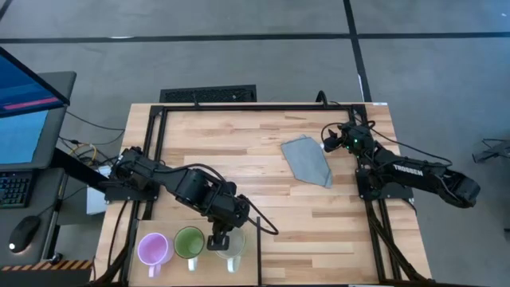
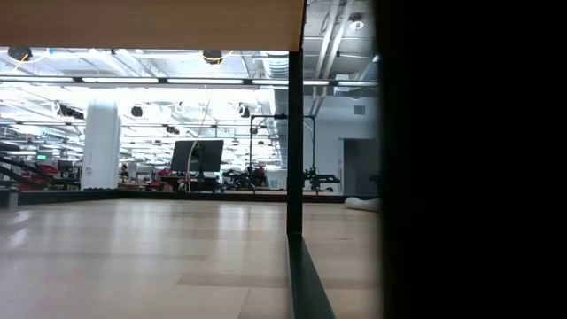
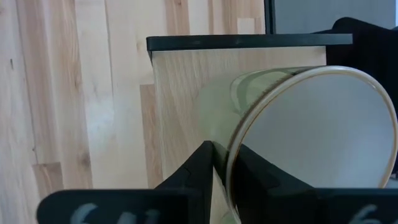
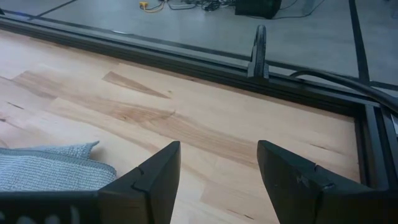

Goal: Stack small to large cups/mugs on shelf
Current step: Put the light green mug on the shelf

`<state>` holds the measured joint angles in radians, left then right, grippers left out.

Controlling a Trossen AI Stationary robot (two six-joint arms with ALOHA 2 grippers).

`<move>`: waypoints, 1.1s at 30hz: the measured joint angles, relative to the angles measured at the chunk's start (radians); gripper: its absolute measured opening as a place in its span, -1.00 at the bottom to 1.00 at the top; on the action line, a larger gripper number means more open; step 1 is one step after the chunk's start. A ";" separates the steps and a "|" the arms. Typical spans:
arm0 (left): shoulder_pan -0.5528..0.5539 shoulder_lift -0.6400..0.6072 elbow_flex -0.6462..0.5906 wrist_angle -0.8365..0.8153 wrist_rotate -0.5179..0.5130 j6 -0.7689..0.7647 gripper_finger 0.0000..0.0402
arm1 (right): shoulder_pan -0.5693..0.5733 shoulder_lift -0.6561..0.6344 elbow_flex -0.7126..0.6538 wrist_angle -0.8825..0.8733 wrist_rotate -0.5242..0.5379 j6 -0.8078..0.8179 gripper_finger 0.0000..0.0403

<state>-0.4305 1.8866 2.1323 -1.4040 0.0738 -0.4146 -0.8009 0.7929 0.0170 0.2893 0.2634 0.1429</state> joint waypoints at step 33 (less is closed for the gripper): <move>0.000 -0.001 0.000 -0.001 -0.010 -0.002 -0.55 | 0.000 0.000 0.000 0.000 0.000 0.000 0.17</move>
<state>-0.4301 1.8856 2.1323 -1.4050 0.0642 -0.4164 -0.8009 0.7929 0.0170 0.2893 0.2634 0.1429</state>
